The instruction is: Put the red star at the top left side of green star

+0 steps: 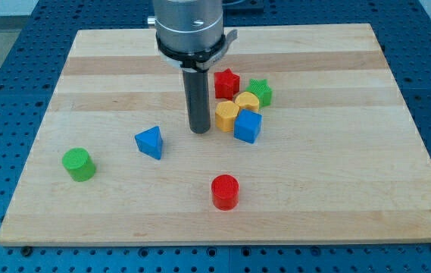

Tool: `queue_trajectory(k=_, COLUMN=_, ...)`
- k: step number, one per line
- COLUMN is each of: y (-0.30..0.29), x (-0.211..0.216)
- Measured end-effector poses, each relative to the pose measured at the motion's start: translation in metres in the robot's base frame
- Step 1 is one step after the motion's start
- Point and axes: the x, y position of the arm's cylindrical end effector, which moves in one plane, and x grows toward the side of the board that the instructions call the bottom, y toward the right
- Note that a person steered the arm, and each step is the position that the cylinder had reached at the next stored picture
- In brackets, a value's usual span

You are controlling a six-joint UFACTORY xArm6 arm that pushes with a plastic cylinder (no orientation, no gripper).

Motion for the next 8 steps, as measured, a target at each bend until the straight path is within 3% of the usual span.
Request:
queue_trajectory(k=3, y=-0.021, x=-0.010)
queue_trajectory(k=4, y=-0.021, x=-0.056)
queue_trajectory(k=5, y=-0.021, x=-0.056)
queue_trajectory(k=6, y=-0.021, x=-0.005)
queue_trajectory(k=8, y=-0.007, x=0.024)
